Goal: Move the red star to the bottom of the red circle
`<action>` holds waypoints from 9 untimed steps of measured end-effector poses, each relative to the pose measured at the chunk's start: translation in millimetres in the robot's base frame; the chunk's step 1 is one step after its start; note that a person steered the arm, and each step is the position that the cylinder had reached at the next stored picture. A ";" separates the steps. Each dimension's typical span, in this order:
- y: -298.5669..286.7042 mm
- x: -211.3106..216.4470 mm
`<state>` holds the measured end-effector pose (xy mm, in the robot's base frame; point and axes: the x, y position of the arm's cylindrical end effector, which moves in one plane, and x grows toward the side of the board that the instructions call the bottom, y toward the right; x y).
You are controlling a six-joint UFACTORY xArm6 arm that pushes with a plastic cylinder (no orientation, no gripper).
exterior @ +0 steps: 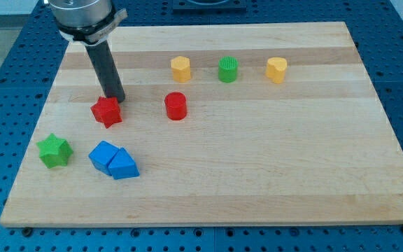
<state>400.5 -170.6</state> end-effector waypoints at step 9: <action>-46.7 36.0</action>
<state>436.4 -217.3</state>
